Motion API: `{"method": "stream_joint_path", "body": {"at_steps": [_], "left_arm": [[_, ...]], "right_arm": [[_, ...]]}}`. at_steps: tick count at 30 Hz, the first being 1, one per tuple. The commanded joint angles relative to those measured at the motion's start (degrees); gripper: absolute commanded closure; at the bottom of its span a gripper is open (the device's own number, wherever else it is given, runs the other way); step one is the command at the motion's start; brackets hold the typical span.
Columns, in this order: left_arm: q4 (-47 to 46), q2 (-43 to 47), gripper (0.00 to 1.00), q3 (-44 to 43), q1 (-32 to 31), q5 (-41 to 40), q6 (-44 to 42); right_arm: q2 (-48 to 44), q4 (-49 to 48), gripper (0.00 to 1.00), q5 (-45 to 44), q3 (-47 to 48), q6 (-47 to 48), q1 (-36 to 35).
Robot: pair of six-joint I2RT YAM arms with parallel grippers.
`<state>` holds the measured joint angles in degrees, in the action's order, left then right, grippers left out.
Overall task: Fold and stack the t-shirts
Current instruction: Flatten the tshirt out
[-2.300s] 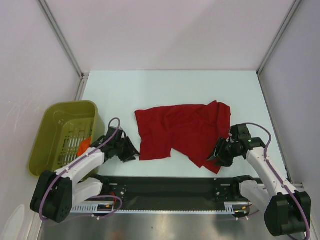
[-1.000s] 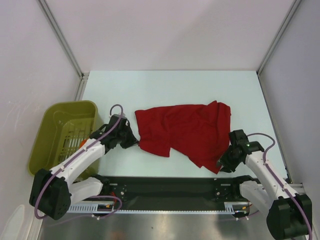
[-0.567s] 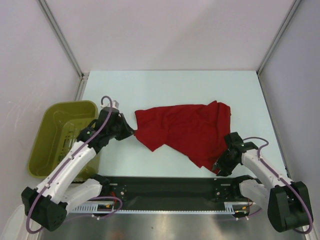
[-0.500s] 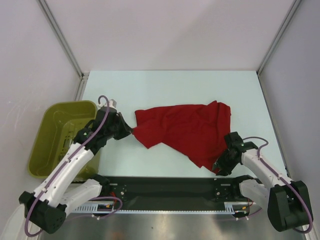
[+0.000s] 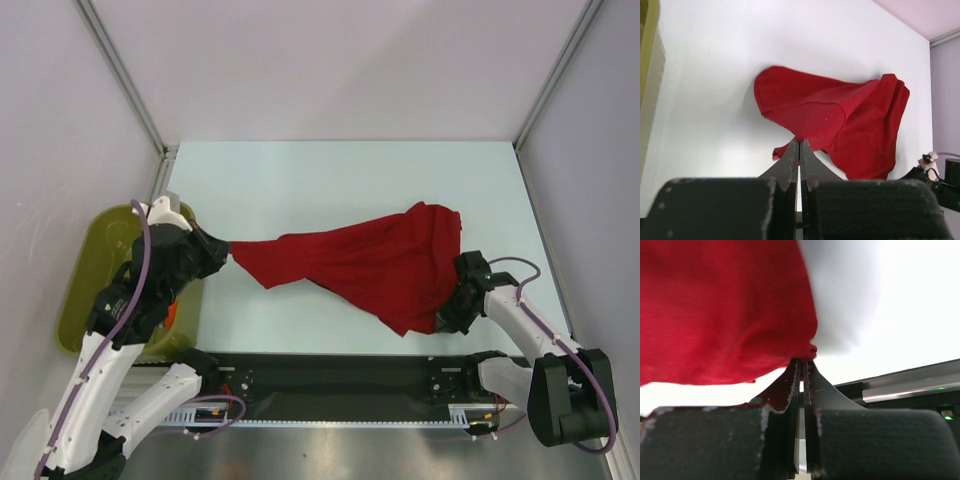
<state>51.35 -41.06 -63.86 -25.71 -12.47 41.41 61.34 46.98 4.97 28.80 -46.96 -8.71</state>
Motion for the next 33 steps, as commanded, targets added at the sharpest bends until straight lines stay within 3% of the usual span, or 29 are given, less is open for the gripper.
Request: {"method": "stream_joint_path", "body": {"at_steps": [1, 5, 12, 19, 23, 30, 33], "left_arm": [[0.4, -0.7, 1.0, -2.8, -0.2, -2.6, -1.8], [-0.8, -1.3, 1.0, -4.4, -0.2, -2.4, -2.0], [-4.3, -2.6, 1.0, -7.2, -0.2, -2.0, -4.8], [-15.6, -5.8, 1.0, -13.4, -0.1, 0.1, -7.9], [-22.9, -9.9, 1.0, -19.5, -0.1, 6.2, -9.3], [-24.3, -14.7, 1.0, -35.5, -0.1, 10.0, -19.4], [-24.4, -14.5, 1.0, -41.2, -0.1, 13.8, -21.5]], "right_arm": [[-1.8, 1.1, 1.0, -4.1, 6.2, 4.9, 0.3], [-2.0, 4.5, 1.0, -4.8, 10.9, 8.7, 0.7], [-5.0, 3.5, 1.0, 4.2, 20.2, 18.1, 2.4], [-3.3, -4.3, 1.0, 9.0, 39.3, 21.8, 6.6], [5.3, -4.6, 1.0, 11.3, 58.8, 23.3, 8.3], [10.6, -4.0, 1.0, 14.1, 79.4, 21.7, 11.8], [8.4, -4.2, 1.0, 15.6, 82.9, 20.8, 11.9]]}}
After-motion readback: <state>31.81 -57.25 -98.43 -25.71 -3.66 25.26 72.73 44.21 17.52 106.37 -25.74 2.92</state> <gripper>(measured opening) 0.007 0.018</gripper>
